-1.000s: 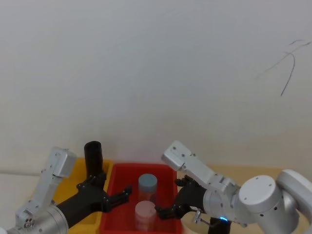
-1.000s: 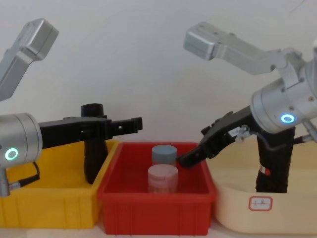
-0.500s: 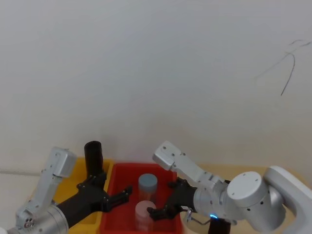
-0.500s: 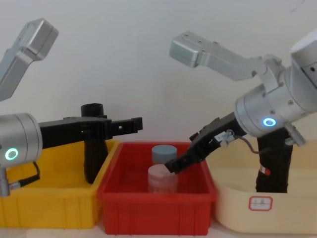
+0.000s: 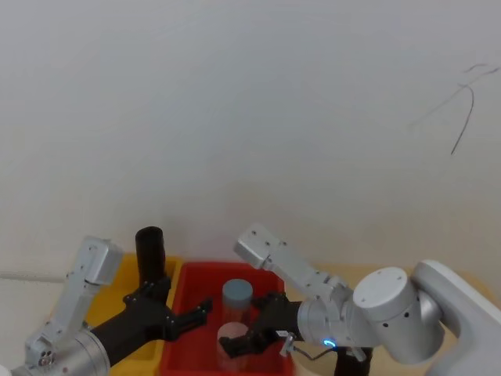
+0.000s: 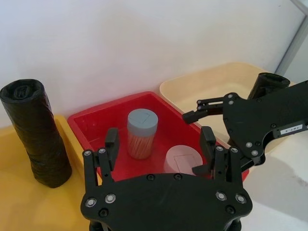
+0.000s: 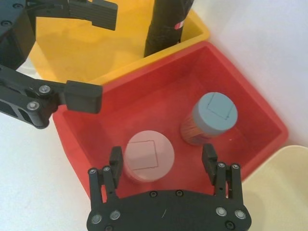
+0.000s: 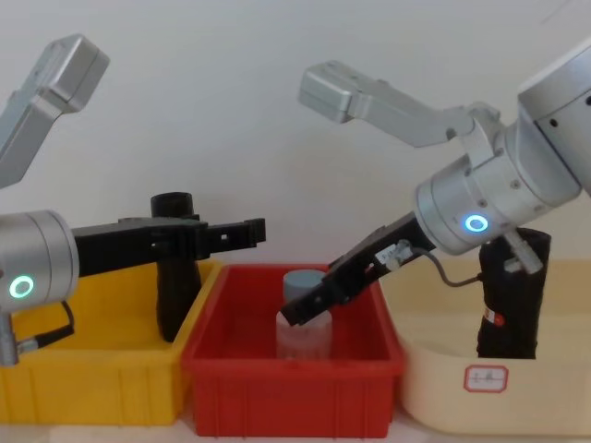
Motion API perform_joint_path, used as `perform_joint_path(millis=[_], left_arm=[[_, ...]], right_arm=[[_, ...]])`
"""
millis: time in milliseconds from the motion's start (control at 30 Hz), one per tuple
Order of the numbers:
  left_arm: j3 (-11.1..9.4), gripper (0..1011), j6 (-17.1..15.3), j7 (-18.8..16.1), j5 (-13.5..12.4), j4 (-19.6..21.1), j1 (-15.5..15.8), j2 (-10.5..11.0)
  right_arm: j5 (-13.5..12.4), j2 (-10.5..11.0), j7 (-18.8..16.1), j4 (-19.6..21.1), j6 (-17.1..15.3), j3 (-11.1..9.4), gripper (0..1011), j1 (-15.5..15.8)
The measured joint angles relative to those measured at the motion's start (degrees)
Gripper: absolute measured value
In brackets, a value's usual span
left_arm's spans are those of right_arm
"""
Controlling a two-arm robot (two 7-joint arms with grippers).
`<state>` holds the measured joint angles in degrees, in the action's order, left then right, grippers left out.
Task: Pick up the garbage bag with the one hand and transfer it to the other hand.
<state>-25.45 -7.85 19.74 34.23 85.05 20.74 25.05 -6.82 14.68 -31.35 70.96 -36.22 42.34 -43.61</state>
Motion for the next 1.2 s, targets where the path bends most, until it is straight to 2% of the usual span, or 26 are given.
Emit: perform_joint_path(millis=[633, 1200], left_arm=[[0.0, 1001, 0.0, 0.0, 0.0, 0.0, 0.0, 0.0], [0.0, 1001, 0.0, 0.0, 0.0, 0.0, 0.0, 0.0]], right_arm=[[-0.4, -3.3, -1.6, -5.5, 0.4, -0.4, 1001, -1.5], [0.2, -4.6, -1.3, -8.8, 0.9, -1.2, 1001, -1.8]])
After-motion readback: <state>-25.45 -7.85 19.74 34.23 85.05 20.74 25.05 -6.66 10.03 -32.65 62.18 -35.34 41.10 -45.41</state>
